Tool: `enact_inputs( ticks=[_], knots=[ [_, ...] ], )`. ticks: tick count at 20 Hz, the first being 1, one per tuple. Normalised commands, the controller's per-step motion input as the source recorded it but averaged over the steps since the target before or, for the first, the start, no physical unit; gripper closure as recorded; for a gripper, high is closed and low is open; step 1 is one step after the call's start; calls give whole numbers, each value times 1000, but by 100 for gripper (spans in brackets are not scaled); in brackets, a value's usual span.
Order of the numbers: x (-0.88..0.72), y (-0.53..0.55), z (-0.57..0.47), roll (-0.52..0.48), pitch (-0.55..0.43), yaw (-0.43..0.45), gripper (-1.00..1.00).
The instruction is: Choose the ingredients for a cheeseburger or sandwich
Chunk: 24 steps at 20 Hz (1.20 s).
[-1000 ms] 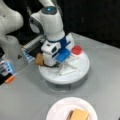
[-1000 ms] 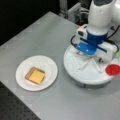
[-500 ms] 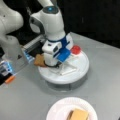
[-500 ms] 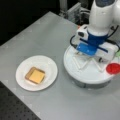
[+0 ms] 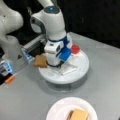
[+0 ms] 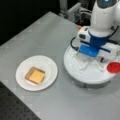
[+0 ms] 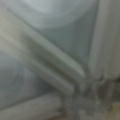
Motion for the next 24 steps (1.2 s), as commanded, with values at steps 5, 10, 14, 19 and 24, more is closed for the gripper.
enact_inputs(
  ticks=[5,10,14,19,24],
  knots=[
    [-94,100,-127,114,-10,365,-100],
    [-74,123,-110,118,-1,307,-100],
    [-82,107,-83,111,11,257,-100],
    [-122,91,-31,100,34,259,-100],
    [-155,84,0,99,44,278,-100]
  ],
)
